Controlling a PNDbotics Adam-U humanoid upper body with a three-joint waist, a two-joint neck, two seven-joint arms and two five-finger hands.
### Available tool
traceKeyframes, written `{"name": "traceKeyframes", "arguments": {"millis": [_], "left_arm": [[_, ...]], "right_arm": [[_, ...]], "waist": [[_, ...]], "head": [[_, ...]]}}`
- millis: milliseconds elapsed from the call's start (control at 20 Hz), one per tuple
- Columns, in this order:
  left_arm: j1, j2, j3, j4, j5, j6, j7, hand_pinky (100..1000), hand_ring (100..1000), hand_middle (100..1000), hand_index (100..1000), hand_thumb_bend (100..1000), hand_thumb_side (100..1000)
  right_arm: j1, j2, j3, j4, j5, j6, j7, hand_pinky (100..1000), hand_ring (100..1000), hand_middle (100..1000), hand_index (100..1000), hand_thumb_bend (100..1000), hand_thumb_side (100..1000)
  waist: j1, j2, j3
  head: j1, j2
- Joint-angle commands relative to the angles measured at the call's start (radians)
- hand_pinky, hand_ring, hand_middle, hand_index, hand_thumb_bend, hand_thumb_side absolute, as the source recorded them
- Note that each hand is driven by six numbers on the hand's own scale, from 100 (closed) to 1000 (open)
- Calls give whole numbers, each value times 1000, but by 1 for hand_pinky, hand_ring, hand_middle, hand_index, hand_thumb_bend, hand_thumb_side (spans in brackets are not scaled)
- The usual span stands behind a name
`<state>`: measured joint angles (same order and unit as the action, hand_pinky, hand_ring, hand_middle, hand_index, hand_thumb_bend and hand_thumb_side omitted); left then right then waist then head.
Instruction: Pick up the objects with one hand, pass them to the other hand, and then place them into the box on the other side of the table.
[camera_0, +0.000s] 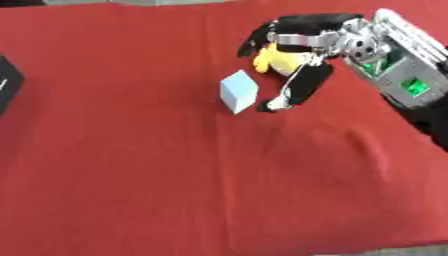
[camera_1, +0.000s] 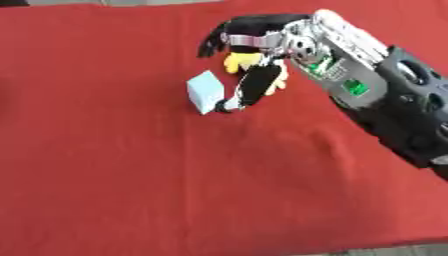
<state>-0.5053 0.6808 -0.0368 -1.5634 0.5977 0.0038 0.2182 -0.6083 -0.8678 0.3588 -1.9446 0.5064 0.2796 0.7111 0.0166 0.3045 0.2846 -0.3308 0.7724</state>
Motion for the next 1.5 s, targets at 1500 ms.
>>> {"name": "traceKeyframes", "arguments": {"millis": [1500], "left_arm": [[-21,4,30,-21,-3,-2,10,994,669,725,678,100,716]], "right_arm": [[-33,-20,-10,138,61,-18,27,983,888,821,874,402,103]], "waist": [[-24,41,49]], "head": [[-66,-38]]}}
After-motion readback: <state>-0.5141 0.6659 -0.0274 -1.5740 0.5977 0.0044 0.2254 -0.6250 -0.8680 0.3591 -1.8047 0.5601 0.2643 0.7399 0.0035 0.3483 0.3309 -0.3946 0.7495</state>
